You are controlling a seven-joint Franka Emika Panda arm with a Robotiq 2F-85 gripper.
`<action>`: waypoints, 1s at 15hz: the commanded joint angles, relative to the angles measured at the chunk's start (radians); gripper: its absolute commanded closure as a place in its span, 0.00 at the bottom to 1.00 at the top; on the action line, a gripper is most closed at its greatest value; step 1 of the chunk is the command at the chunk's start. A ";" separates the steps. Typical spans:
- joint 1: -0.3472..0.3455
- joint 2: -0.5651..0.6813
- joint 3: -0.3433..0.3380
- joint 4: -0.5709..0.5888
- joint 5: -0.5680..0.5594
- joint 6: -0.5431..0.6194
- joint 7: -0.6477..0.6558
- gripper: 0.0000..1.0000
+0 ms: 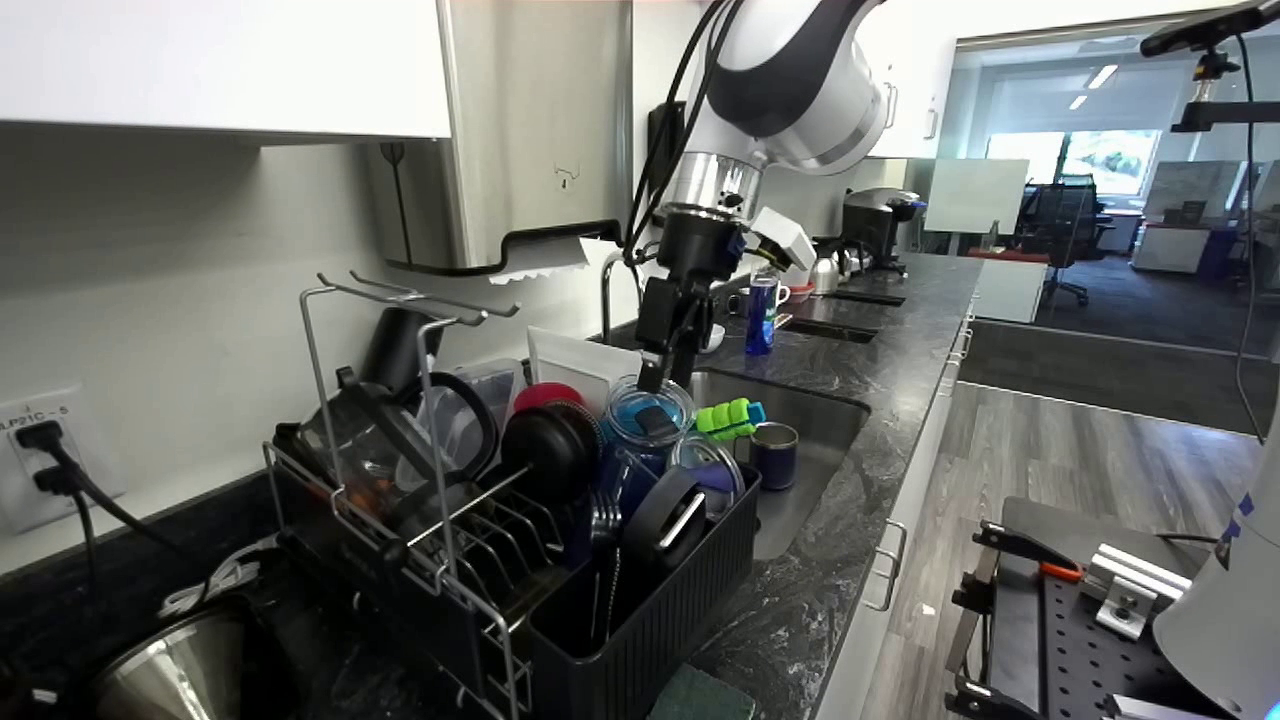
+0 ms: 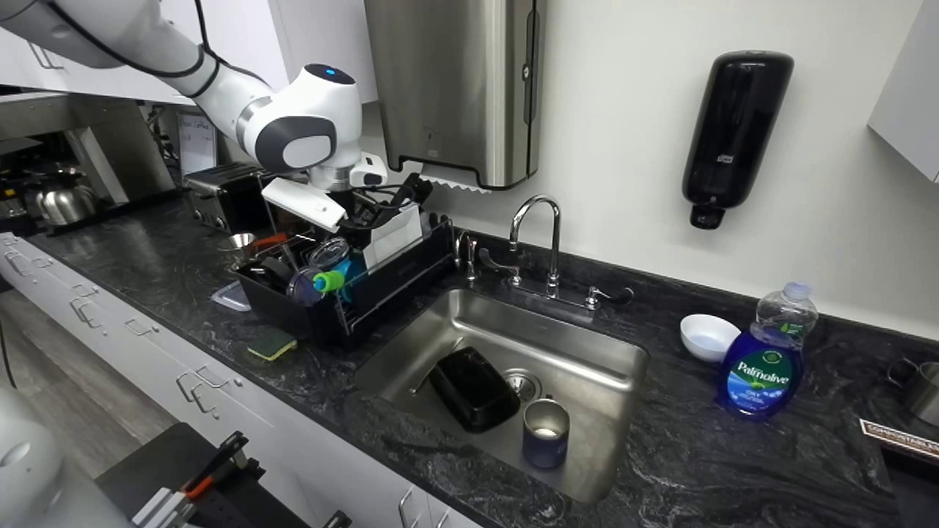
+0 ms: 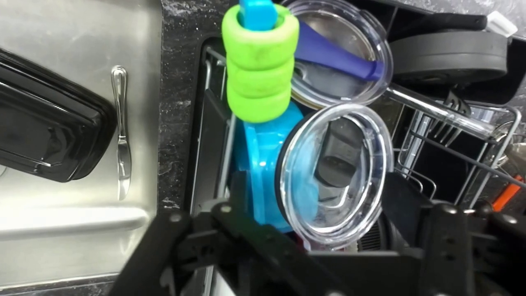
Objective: Pick up the lid from the rack and close the thermocup inside the sink
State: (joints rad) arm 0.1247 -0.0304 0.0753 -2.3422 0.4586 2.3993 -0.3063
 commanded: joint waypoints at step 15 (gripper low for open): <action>-0.007 -0.003 0.001 -0.003 0.063 0.012 -0.067 0.98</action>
State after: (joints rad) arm 0.1233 -0.0304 0.0738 -2.3422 0.4803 2.4021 -0.3266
